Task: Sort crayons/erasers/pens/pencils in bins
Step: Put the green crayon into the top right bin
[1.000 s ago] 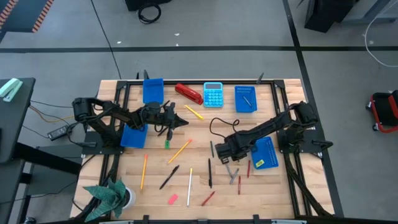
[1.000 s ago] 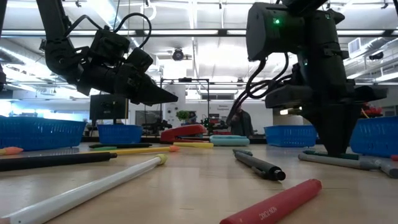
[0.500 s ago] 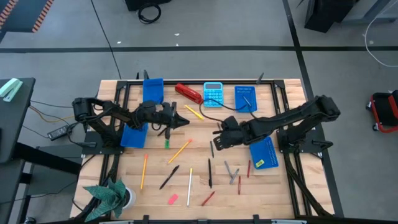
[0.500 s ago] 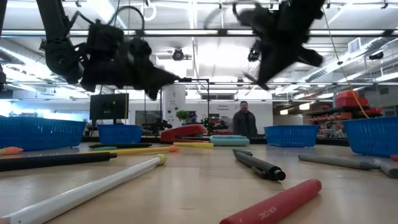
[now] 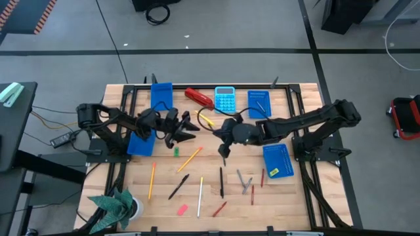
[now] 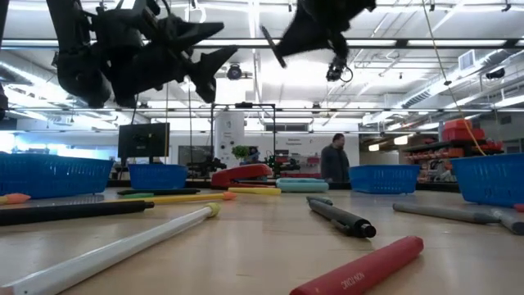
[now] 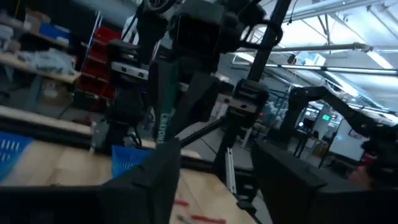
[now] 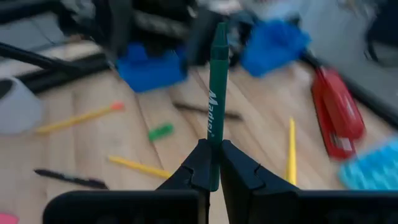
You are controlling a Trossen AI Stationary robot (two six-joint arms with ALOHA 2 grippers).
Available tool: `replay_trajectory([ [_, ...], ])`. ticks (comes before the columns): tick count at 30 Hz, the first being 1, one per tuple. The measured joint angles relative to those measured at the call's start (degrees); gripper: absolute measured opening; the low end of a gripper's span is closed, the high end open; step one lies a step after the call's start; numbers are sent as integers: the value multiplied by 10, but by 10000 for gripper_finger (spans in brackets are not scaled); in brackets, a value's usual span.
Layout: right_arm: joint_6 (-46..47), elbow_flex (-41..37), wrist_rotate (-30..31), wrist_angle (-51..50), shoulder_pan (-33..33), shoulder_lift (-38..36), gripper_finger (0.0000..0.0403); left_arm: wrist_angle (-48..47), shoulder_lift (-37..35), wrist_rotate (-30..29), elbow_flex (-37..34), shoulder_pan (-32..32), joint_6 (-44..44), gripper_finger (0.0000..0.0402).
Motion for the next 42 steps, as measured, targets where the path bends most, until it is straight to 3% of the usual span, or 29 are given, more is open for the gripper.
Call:
replay_trajectory([
  [8, -77, 0, -50, 75, -4, 0, 28, -8, 0, -18, 59, -18, 72, 247],
  [16, -99, 0, -58, 76, -7, 0, 28, -107, 0, -32, 100, -19, 103, 227],
  [22, -122, 0, -90, 73, -35, 0, 28, -118, 0, -32, 113, -20, 105, 211],
  [33, -134, -1, -102, 61, -53, 0, 28, -131, 0, -39, 113, -23, 106, 161],
  [42, -133, -2, -102, 61, -52, 0, 29, -133, 0, -56, 113, -23, 107, 86],
])
